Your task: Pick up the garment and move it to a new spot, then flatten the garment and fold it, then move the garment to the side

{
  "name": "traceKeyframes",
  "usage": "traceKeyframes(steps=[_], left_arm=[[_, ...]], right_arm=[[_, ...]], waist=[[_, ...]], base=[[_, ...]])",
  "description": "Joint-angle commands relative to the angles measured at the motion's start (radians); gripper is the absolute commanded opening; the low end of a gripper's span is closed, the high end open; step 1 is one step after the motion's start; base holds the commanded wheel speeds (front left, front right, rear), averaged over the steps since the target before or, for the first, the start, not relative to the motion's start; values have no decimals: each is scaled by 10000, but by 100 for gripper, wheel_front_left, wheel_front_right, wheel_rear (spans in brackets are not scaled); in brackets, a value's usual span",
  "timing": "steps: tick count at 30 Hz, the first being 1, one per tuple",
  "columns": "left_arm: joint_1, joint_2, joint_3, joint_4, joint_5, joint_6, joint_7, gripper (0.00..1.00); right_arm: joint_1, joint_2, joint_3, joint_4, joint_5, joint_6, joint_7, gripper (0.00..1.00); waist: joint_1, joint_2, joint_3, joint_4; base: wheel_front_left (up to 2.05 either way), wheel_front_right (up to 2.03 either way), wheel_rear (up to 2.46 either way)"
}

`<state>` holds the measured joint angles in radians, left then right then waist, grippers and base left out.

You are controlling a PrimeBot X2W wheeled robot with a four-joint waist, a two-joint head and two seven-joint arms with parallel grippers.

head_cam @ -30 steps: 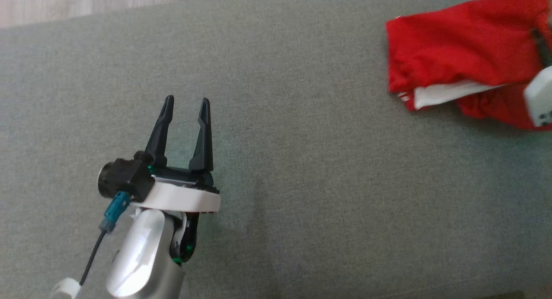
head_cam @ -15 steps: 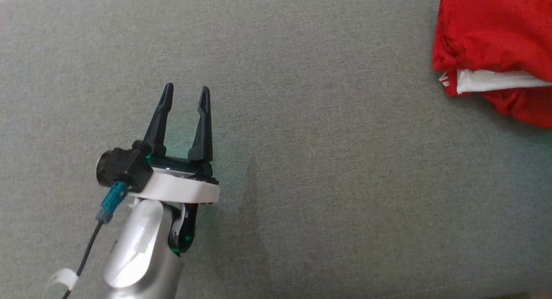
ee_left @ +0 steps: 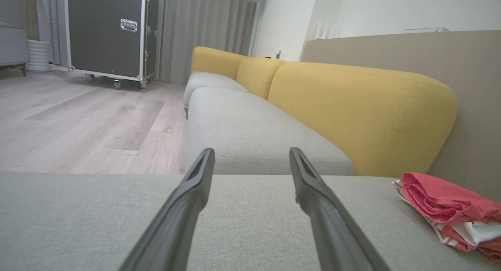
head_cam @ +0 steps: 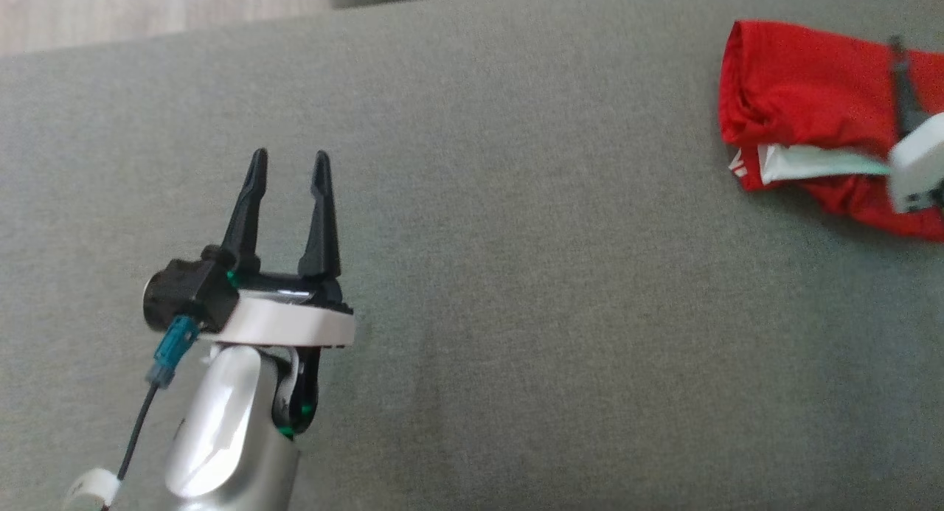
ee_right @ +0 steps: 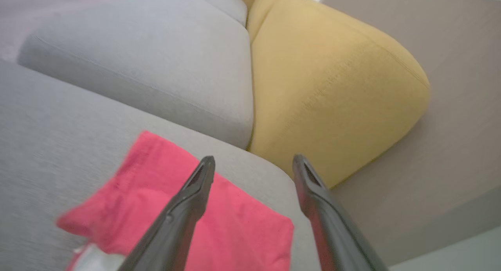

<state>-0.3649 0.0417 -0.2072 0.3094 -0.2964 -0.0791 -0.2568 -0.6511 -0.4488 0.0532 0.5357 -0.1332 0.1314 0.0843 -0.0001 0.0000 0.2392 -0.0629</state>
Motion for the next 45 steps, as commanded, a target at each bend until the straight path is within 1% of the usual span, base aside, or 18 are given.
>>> traceKeyframes(steps=[1, 3, 8, 9, 10, 13, 14, 18, 19, 22, 28, 36, 45], left_arm=[[24, 85, 436, -344, 96, 81, -49, 100], [176, 85, 536, -397, 144, 113, -49, 100], [712, 85, 841, -471, 232, 119, -49, 100], [712, 85, 841, -471, 232, 119, -49, 100], [978, 85, 973, -447, 270, 139, -49, 100], [1418, 85, 1162, -396, 281, 173, -49, 100], [1418, 85, 1162, -396, 281, 173, -49, 100], [2020, 85, 1326, -339, 209, 145, -49, 100], [2256, 85, 1365, -323, 139, 113, -49, 100], [2510, 85, 1489, -395, -29, 111, -49, 100], [2986, 85, 1632, -413, -367, 46, -49, 100], [3253, 85, 1772, -716, -632, -45, -49, 100], [3218, 85, 1787, -728, -869, -125, -49, 100]], right_arm=[[170, 202, 133, -628, 232, -7, -269, 100], [326, 631, 150, -955, 542, -7, -516, 100], [997, 1934, -128, -1650, 1198, -7, -1304, 100], [997, 1934, -128, -1650, 1198, -7, -1304, 100], [1366, 2464, -196, -1793, 1361, -7, -1636, 100], [1978, 3199, -341, -1822, 1617, -7, -2147, 100], [1978, 3199, -341, -1822, 1617, -7, -2147, 100], [2975, 3790, -535, -1656, 2168, -7, -2789, 100], [3477, 3909, -584, -1582, 2379, -7, -3019, 100], [4136, 3972, -681, -1497, 2766, -7, -3258, 100], [4988, 3982, -208, -1473, 3417, -7, -3426, 100], [5083, 3984, -14, -1707, 3464, -7, -3456, 100], [5208, 3985, 108, -1911, 3500, -7, -3459, 100]], waist=[[1, 0, -466, 191], [1, 0, -752, 348], [1, 0, -1489, 757], [1, 0, -1489, 757], [1, 0, -1757, 868], [1, 0, -2123, 1005], [1, 0, -2123, 1005], [1, 0, -2511, 1156], [1, 0, -2606, 1197], [1, 0, -2737, 1237], [1, 0, -2865, 1248], [1, 0, -2860, 1165], [1, 0, -2849, 1130]], base=[[0, 0, 0], [0, 0, 0], [0, 0, 0], [0, 0, 0], [0, 0, 0], [0, 0, 0], [0, 0, 0], [0, 0, 0], [0, 0, 0], [0, 0, 0], [0, 0, 0], [0, 0, 0], [0, 0, 0]])
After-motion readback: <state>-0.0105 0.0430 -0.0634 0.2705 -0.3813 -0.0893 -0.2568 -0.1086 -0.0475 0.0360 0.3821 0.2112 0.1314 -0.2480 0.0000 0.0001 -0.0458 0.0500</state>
